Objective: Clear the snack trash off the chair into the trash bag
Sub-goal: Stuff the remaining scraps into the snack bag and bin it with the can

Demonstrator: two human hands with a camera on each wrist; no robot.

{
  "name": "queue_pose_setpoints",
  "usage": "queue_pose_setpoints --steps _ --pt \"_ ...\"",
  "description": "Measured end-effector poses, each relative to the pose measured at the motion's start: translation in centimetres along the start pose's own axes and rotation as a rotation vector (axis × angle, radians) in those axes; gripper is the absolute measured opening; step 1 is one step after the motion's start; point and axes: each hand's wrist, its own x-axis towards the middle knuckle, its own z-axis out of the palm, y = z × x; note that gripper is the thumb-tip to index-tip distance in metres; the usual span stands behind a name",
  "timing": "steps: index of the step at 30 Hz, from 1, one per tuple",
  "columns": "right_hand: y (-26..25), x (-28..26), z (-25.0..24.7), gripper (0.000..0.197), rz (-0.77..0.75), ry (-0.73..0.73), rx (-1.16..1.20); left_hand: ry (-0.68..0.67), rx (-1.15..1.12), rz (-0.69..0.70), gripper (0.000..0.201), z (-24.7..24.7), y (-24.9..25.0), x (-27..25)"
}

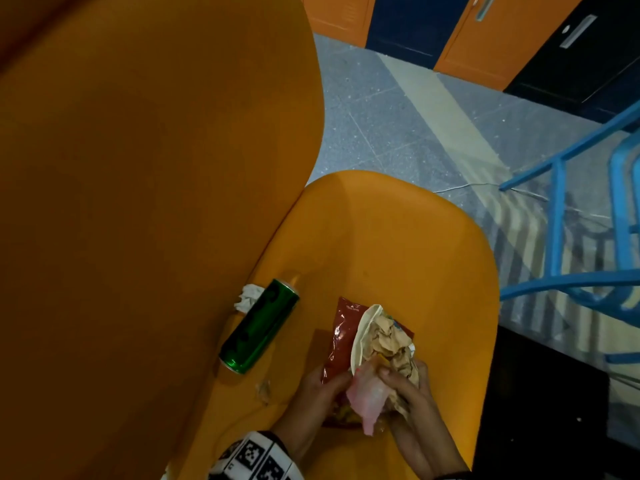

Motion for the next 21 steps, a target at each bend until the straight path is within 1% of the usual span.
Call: queue_pose_setpoints --steps 1,2,4,5,6,7,8,9,11,12,13,14,15,16,17,18,19,20,21 --pt "0.1 -0.1 0.1 0.053 -0.001 -0.006 0.004 -0.014 -0.002 0.023 0.016 -0.1 -0.2 0.0" --pt "0.2 -0.1 0.1 0.053 -0.011 0.006 0.009 -0.03 0.006 0.01 0.013 -0.2 -0.2 -0.2" --pt "0.4 0.0 0.2 0.04 -0.046 0.048 0.026 -0.06 0.05 -0.038 0.012 -0.6 0.3 -0.4" --pt "0.5 0.0 0.3 0.032 -0.058 0.065 0.032 -0.055 0.103 -0.044 0.016 -0.8 0.4 -0.5" --pt "0.5 0.0 0.5 0.027 -0.067 0.08 0.041 -0.059 0.163 -0.058 0.036 -1.2 0.5 -0.6" --pt "0.5 0.0 0.6 0.024 -0.076 0.087 0.05 -0.06 0.209 -0.075 0.067 -1.6 0.4 -0.5" --pt "0.5 0.0 0.8 0.024 -0.086 0.086 0.05 -0.084 0.219 -0.083 0.086 -2.1 0.3 -0.7" --pt "0.6 0.0 1.0 0.024 -0.096 0.08 0.048 -0.098 0.195 -0.068 0.086 -2.6 0.5 -0.9" --pt "0.8 0.0 1.3 0.027 -0.11 0.068 0.029 -0.096 0.149 0.021 0.052 -3.3 1.4 -1.2" --pt "0.9 0.0 1.4 0.029 -0.114 0.063 0.021 -0.035 0.169 0.108 0.037 -3.8 2.1 -1.5" --pt "0.9 0.0 1.4 0.03 -0.118 0.061 0.017 0.073 0.222 0.19 0.03 -4.4 2.4 -1.2" --pt "0.9 0.0 1.4 0.03 -0.123 0.068 0.02 0.222 0.308 0.289 0.032 -5.3 2.8 -0.7" --pt "1.0 -0.1 1.2 0.028 -0.13 0.078 0.032 0.373 0.426 0.35 0.039 -6.2 3.1 0.1" --pt "0.9 -0.1 1.0 0.027 -0.134 0.088 0.052 0.494 0.529 0.38 0.048 -7.0 3.7 0.6" --pt "1.0 -0.2 0.8 0.027 -0.138 0.101 0.067 0.563 0.623 0.356 0.06 -7.8 3.8 1.5" --pt "1.1 -0.3 0.6 0.027 -0.143 0.106 0.072 0.588 0.708 0.319 0.074 -8.5 3.9 2.3" --pt "1.4 -0.3 0.3 0.028 -0.148 0.11 0.076 0.569 0.791 0.25 0.087 -9.0 3.9 3.1" --pt "1.6 -0.3 0.0 0.039 -0.154 0.109 0.073 0.533 0.866 0.194 0.097 -9.3 3.8 3.9" --pt "1.8 -0.2 -0.3 0.059 -0.16 0.107 0.059 0.498 0.926 0.144 0.102 -9.4 3.5 4.7"
